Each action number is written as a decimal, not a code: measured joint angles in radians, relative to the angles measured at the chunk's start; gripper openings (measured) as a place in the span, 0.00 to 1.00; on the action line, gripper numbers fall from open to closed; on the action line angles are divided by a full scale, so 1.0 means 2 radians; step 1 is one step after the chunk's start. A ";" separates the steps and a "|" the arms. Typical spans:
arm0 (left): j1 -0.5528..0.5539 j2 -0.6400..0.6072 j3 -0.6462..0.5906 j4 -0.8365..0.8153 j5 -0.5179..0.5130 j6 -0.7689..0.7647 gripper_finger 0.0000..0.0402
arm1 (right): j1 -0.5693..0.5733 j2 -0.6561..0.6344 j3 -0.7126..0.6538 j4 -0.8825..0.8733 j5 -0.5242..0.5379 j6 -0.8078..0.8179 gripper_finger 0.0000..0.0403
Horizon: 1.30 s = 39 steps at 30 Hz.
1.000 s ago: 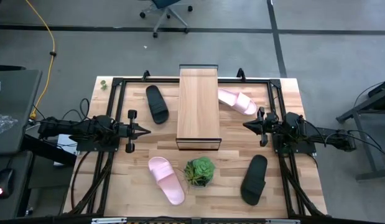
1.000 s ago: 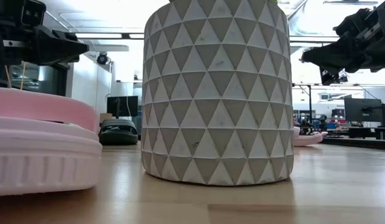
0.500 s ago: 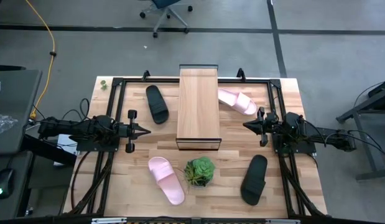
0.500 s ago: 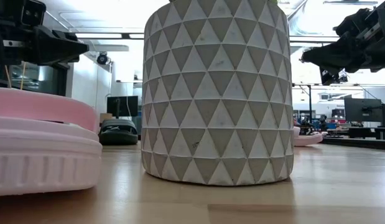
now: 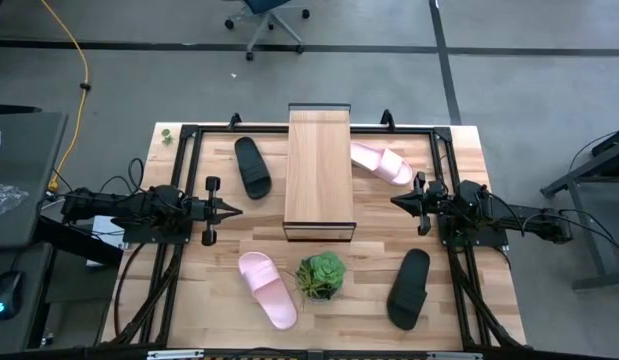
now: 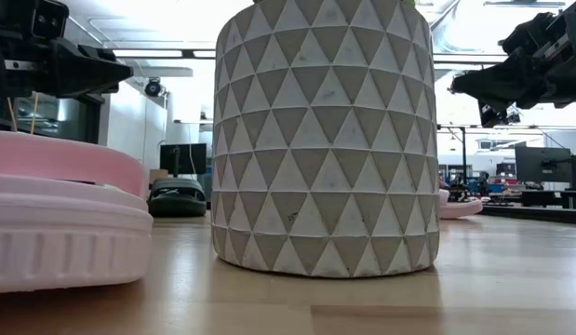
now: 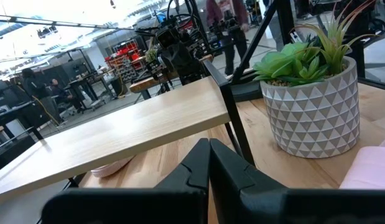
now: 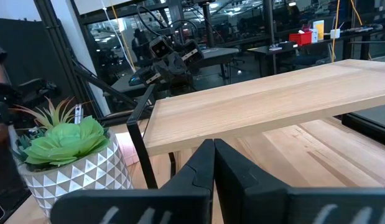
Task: Pick and place slides into the shelf
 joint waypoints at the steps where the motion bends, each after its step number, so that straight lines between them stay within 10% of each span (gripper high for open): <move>1: 0.000 0.000 0.000 0.000 0.000 0.000 0.00 | 0.000 0.000 0.000 0.000 0.000 0.000 0.00; 39: 0.000 0.000 0.000 0.000 0.006 -0.101 0.00 | 0.000 0.000 0.000 0.000 0.000 0.000 0.00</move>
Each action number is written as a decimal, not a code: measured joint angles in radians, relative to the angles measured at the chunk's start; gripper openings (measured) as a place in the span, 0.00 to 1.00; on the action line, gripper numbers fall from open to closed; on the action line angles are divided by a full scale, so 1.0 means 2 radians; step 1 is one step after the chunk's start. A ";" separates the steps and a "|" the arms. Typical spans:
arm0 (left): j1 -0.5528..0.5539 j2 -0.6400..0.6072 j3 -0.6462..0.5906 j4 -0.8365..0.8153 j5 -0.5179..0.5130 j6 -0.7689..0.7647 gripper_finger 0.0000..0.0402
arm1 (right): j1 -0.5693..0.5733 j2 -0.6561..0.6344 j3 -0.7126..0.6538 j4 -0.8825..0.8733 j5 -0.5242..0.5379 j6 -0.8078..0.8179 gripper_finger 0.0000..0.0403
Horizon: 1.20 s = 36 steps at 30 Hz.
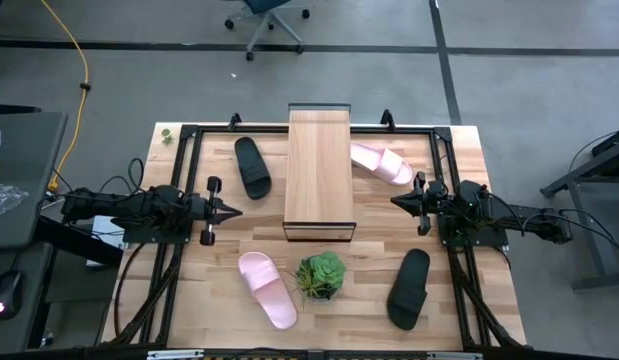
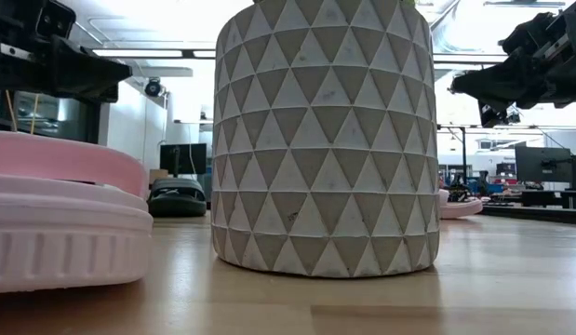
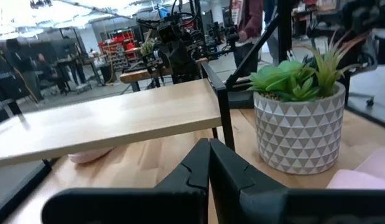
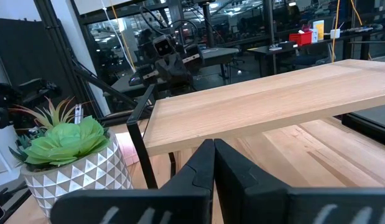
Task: Pick and place slides into the shelf
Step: Put the top pink slide on the shelf
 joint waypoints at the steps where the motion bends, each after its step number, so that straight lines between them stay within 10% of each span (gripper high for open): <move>1: 0.000 0.000 0.000 0.000 0.000 -0.010 0.00 | 0.000 0.000 0.000 0.000 0.000 0.000 0.00; 17: 0.000 0.000 0.000 0.000 -0.003 -0.062 0.00 | 0.000 0.000 0.000 0.002 0.000 0.011 0.00; 36: 0.000 0.000 0.000 0.000 -0.010 -0.061 0.00 | 0.000 0.000 0.000 0.075 0.114 0.459 0.00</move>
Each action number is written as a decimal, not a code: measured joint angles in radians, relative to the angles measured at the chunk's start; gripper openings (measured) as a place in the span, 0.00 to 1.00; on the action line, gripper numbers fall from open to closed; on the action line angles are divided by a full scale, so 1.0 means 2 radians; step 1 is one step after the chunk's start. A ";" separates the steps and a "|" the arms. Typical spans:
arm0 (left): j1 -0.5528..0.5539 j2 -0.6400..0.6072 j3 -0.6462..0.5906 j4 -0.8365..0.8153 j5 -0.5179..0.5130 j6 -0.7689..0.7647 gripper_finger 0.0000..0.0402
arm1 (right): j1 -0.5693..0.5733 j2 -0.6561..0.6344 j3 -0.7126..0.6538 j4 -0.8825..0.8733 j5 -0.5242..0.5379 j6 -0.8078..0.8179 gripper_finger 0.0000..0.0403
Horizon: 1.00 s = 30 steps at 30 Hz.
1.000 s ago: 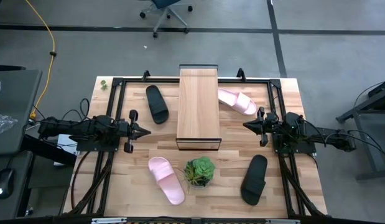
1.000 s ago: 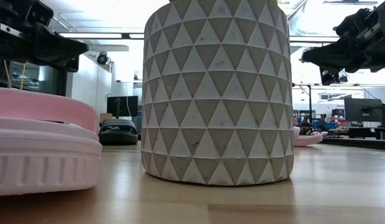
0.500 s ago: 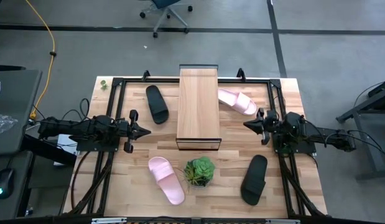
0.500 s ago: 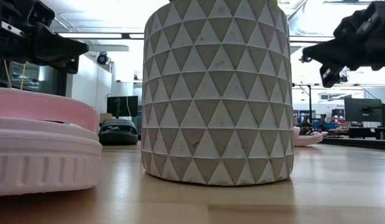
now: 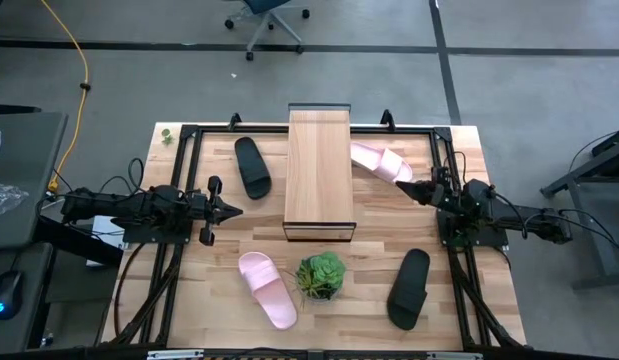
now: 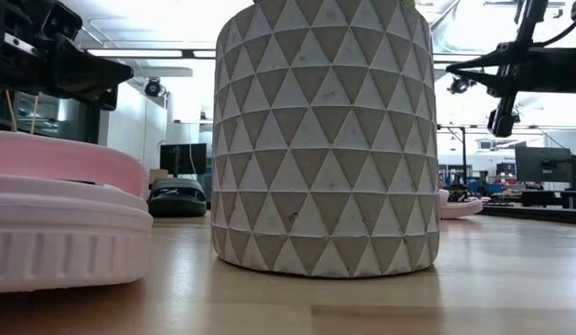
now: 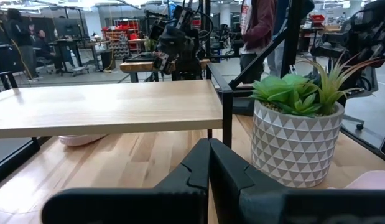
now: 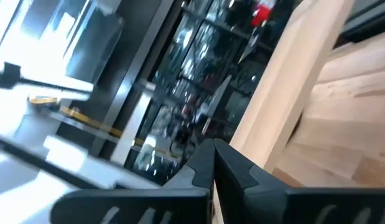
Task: Pick and place slides into the shelf
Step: Put the top pink slide on the shelf
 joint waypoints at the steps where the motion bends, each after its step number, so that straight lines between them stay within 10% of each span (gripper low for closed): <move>1: 0.000 0.000 0.000 0.000 0.000 -0.001 0.00 | 0.000 0.000 0.000 0.000 0.010 0.000 0.00; 19: 0.000 0.000 0.000 0.030 -0.076 -0.145 0.00 | 0.000 0.001 0.051 0.126 0.069 -0.021 0.00; 30: 0.000 0.000 0.000 0.076 -0.138 -0.144 0.00 | 0.000 0.117 0.268 -0.160 0.131 -0.105 0.00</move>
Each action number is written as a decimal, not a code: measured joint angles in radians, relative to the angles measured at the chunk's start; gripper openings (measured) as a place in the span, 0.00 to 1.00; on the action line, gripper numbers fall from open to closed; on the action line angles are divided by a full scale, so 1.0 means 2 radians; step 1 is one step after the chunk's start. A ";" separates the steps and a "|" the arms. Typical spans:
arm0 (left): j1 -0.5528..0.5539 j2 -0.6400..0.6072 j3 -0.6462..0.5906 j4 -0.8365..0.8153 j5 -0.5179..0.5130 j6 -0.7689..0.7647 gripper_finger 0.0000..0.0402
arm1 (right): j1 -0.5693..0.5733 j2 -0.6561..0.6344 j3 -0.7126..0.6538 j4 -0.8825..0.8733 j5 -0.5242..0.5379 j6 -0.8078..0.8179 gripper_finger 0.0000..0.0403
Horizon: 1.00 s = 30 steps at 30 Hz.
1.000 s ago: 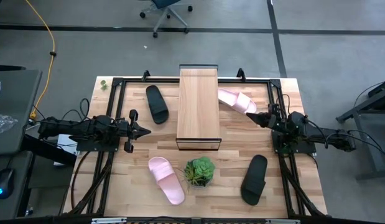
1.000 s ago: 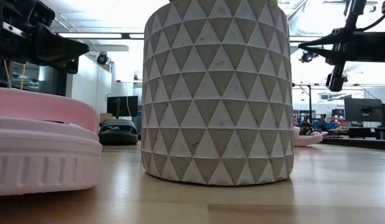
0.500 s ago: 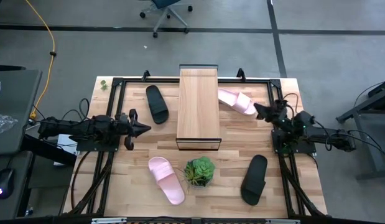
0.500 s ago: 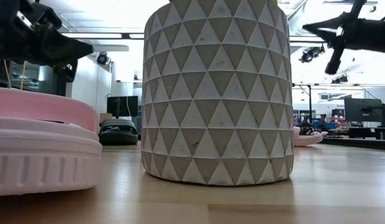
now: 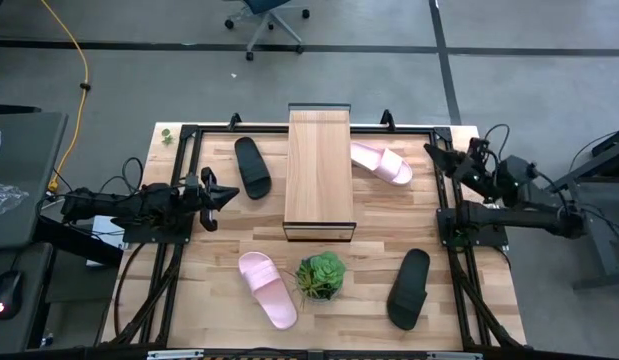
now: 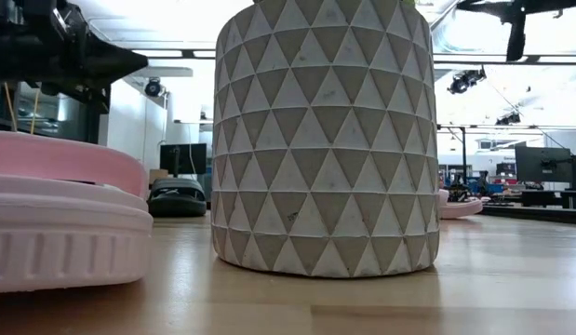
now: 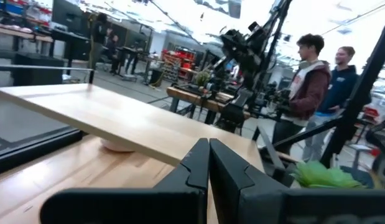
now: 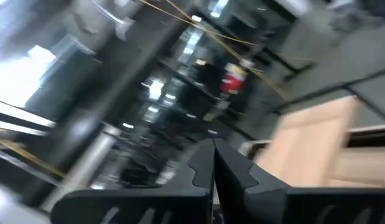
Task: Pick and place slides into the shelf
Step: Put the top pink slide on the shelf
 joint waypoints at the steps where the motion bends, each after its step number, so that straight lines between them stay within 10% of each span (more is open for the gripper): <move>1: 0.000 0.000 0.000 0.000 -0.003 0.000 0.00 | 0.000 0.016 0.018 -0.025 0.002 0.000 0.00; 14: 0.000 0.000 0.000 -0.002 -0.007 0.004 0.00 | -0.030 0.208 0.199 -0.197 0.031 -0.060 0.00; 30: 0.000 0.000 0.000 -0.002 -0.007 0.004 0.00 | -0.218 0.329 0.299 -0.316 -0.189 -0.135 0.00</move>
